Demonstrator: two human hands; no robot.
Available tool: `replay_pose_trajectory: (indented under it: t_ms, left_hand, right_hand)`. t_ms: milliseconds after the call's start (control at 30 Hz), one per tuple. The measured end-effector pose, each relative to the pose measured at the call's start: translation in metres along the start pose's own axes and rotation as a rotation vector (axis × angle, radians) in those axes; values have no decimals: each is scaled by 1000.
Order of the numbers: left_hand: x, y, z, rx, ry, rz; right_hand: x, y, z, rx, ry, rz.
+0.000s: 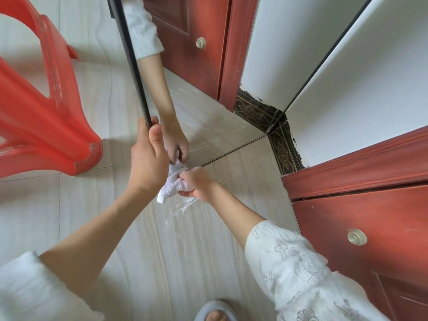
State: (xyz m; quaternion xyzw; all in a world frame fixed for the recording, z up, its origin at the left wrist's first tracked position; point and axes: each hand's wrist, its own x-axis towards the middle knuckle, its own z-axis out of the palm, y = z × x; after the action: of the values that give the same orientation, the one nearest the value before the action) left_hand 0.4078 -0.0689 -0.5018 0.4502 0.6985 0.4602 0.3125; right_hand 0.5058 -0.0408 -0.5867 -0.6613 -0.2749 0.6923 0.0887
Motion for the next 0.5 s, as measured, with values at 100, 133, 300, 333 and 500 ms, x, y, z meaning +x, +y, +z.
replay_pose_trajectory:
  t_ms: [100, 133, 300, 333, 500]
  left_hand:
    - [-1, 2, -6, -8, -31, -13]
    - [-2, 2, -7, -7, -37, -13]
    - [0, -1, -8, 16, -53, -8]
    - [1, -2, -8, 17, -52, -5]
    - [1, -3, -8, 15, -50, -11]
  right_hand:
    - [-5, 8, 10, -11, 30, 18]
    - [-3, 8, 15, -30, 42, 17]
    - [9, 10, 12, 88, 54, 3]
    - [7, 11, 10, 80, 70, -33]
    - [3, 2, 0, 30, 92, -51]
